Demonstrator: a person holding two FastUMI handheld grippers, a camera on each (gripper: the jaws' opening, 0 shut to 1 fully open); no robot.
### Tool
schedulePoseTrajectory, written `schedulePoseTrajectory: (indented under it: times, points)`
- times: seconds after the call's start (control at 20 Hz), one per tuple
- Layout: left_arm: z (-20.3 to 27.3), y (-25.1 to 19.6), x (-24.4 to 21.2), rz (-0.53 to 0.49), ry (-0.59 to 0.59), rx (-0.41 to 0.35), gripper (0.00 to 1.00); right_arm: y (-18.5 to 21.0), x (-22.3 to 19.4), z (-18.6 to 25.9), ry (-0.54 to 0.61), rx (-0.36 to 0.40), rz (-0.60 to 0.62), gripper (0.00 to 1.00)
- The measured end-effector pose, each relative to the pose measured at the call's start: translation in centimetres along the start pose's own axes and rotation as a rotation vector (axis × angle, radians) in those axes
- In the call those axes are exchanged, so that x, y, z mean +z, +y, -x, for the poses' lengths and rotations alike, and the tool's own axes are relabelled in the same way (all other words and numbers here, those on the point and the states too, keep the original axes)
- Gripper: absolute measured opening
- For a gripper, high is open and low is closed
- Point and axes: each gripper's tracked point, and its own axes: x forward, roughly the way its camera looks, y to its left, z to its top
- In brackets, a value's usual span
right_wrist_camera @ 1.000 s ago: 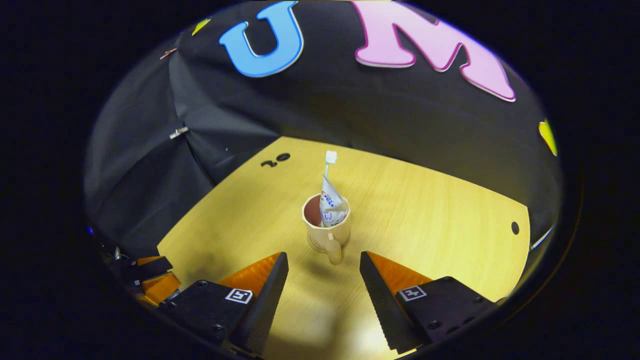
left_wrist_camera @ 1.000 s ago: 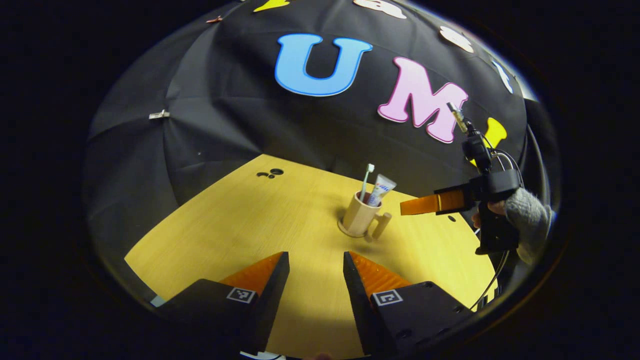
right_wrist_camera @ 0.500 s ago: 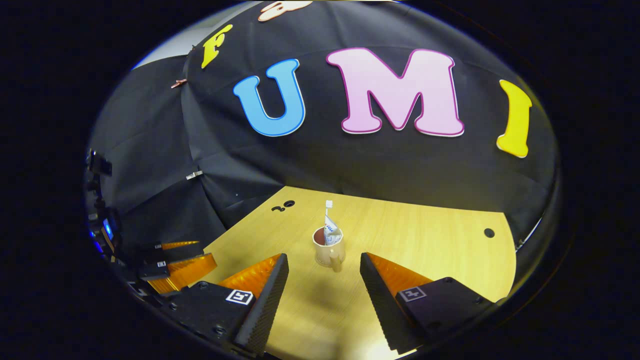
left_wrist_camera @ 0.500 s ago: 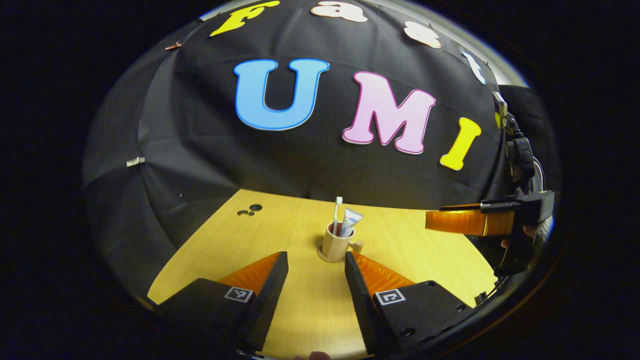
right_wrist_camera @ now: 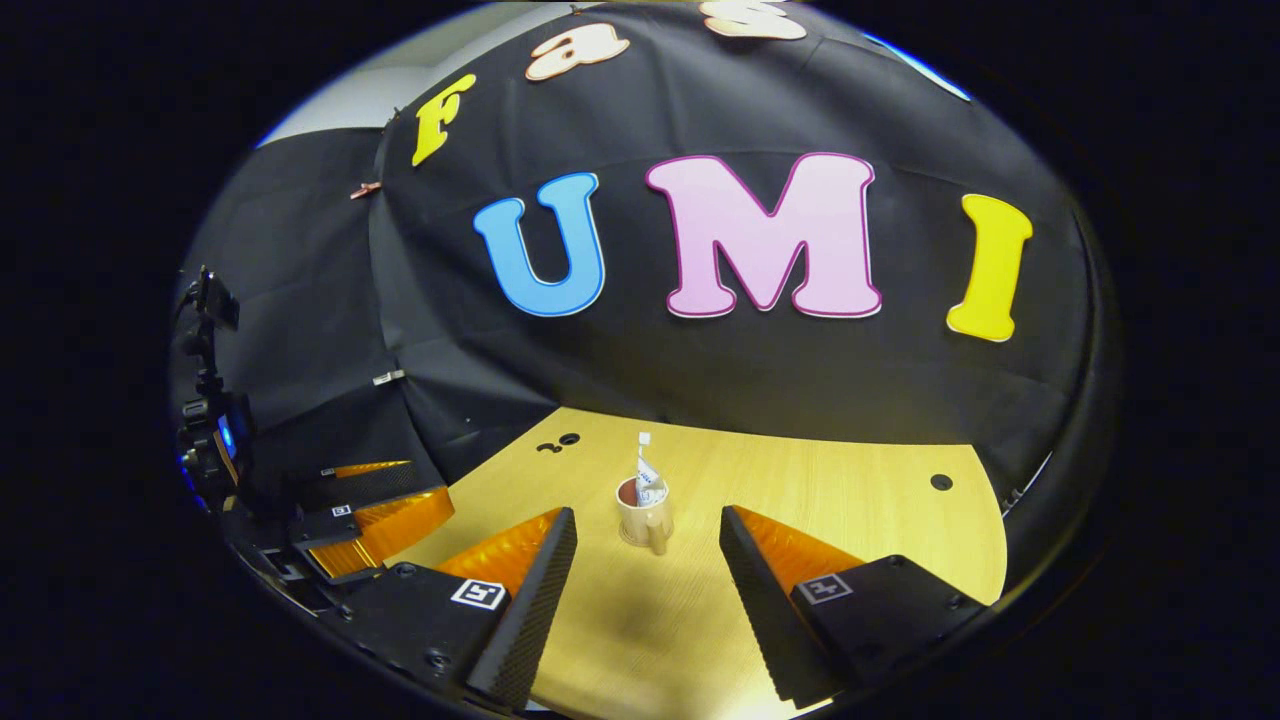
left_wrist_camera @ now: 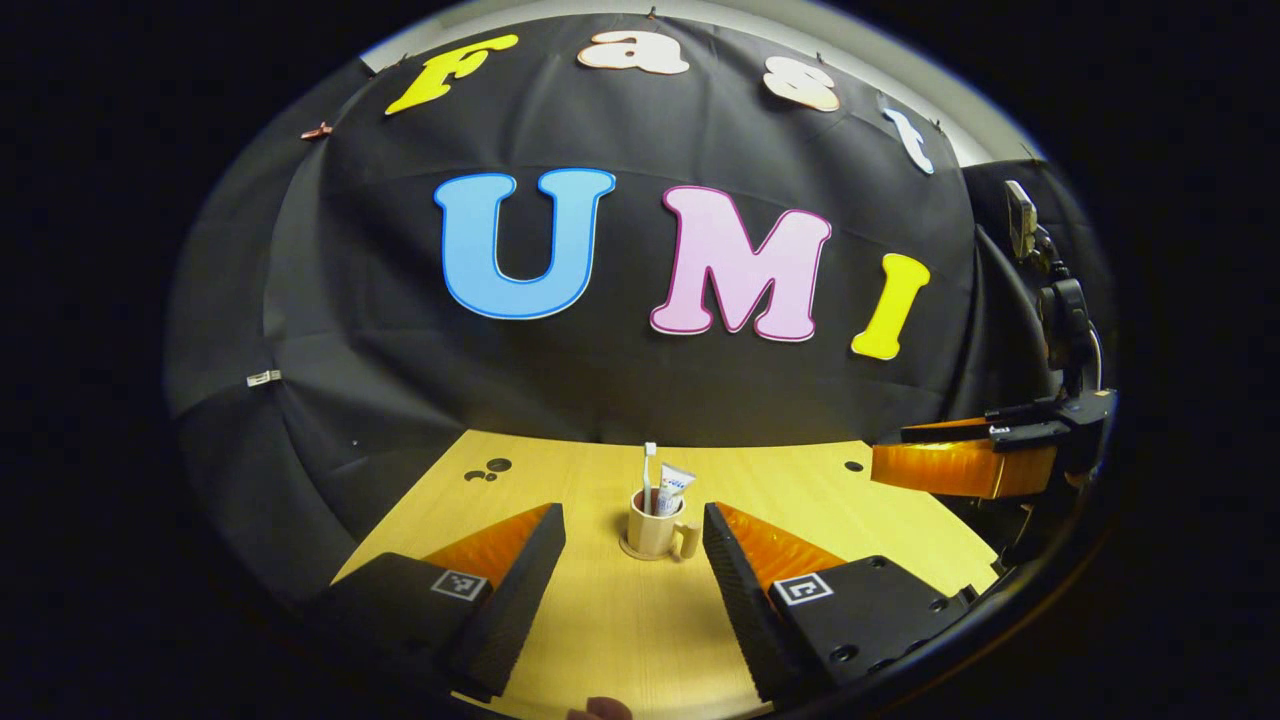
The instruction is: Put the toothbrush and toothpaste on the desktop into the cup, then pick up the cup and place it on the coaster on the desktop.
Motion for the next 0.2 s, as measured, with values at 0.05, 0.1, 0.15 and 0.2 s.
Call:
schedulePoseTrajectory:
  times: [0.05, 0.1, 0.15, 0.2]
  points:
    - [0.21, -0.14, 0.25, -0.008, -0.005, 0.001, 0.88, -0.20, 0.01, 0.24, -0.007, -0.006, -0.006, 0.89]
    - [0.17, -0.14, 0.37, -0.016, -0.009, 0.002, 0.89, -0.40, -0.12, 0.50, -0.006, -0.012, -0.011, 0.88]
    - [0.28, -0.17, 0.65, -0.023, -0.017, 0.006, 0.89, -0.60, -0.22, 0.73, -0.006, -0.015, -0.015, 0.89]
    - [0.20, -0.25, 0.72, -0.028, -0.019, 0.004, 0.89, -0.69, -0.32, 0.83, -0.010, -0.019, -0.019, 0.89]
